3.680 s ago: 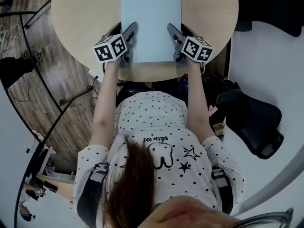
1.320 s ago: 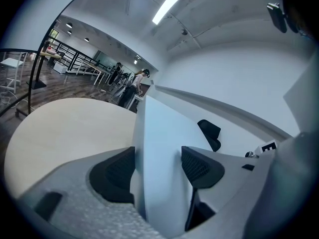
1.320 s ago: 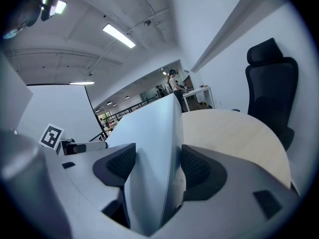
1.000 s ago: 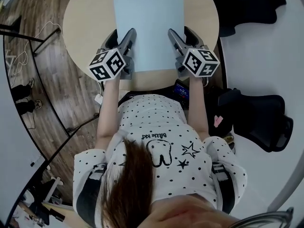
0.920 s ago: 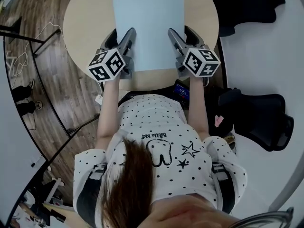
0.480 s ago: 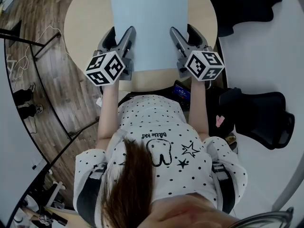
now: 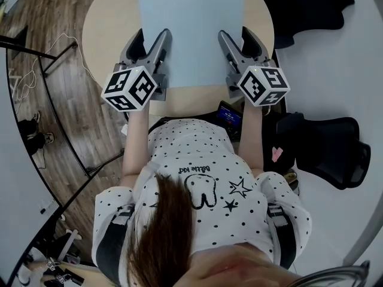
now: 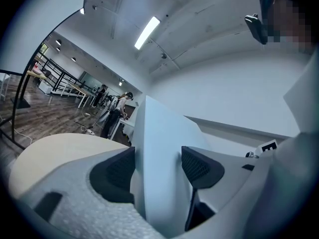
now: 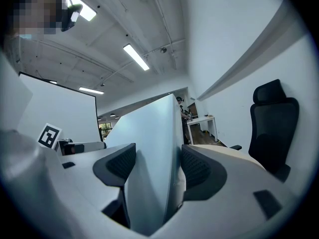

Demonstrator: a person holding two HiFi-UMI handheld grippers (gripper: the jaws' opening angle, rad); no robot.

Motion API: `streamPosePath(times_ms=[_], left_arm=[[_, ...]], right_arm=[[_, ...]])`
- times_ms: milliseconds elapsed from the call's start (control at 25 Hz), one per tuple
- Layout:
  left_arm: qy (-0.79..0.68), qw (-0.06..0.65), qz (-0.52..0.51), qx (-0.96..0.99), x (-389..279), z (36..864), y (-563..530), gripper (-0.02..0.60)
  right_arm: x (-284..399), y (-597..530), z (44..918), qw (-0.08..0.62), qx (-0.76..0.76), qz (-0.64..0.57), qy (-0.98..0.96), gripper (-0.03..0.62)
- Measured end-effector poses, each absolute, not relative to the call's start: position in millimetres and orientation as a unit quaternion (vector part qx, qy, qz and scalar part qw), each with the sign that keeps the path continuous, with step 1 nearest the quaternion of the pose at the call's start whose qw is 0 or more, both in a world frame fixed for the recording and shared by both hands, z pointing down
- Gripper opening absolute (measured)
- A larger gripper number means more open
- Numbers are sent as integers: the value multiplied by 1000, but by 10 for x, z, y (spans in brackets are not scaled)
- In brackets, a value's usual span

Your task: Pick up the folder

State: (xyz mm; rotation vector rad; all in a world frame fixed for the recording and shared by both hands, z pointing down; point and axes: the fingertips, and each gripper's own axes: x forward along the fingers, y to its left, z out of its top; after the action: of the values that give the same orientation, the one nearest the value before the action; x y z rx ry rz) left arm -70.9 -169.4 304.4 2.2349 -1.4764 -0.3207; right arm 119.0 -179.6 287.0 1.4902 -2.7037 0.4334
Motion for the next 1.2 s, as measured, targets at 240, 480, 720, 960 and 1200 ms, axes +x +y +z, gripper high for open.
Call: streamPosePath(times_ms=[240, 480, 720, 960, 1200], left_arm=[[-535, 187, -129, 814, -753, 2750, -1683, 285], [-534, 152, -132, 821, -746, 2530, -1590, 285], [-538, 112, -136, 825, -735, 2308, -1554, 285], [-539, 77, -137, 827, -698, 2086, -1465, 285], [-534, 66, -151, 829, -673, 1947, -1384, 285]], right_arm=[[1149, -1786, 2593, -6, 476, 114, -872, 276], [1154, -1681, 2422, -21, 477, 100, -873, 276], [1161, -1664, 2252, -36, 474, 84, -876, 276], [1196, -1575, 2085, -41, 473, 71, -877, 276], [1227, -1477, 1922, -47, 479, 49, -875, 276]])
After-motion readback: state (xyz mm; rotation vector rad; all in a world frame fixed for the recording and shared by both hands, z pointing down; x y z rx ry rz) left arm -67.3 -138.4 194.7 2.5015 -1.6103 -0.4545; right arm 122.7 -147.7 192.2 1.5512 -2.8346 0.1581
